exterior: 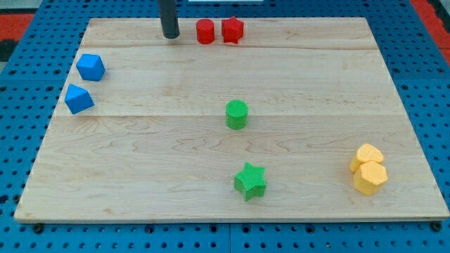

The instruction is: Point your arm at the green circle

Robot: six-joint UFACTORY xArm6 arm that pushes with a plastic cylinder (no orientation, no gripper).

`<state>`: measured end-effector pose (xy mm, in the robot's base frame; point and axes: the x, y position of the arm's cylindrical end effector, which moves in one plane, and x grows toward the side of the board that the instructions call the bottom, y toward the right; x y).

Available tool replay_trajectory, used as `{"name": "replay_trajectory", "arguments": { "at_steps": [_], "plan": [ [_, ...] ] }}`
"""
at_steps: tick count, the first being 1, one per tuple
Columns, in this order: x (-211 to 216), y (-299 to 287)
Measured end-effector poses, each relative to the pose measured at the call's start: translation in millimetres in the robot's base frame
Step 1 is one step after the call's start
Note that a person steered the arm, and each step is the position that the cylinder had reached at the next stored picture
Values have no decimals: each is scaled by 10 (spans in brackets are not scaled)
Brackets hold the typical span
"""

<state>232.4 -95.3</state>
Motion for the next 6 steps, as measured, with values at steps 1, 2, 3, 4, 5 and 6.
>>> {"name": "replay_trajectory", "arguments": {
  "at_steps": [1,2,3,4,5,6],
  "plan": [
    [-4,366],
    [9,397],
    [462,290],
    [816,289],
    [846,289],
    [884,326]
  ]
}}
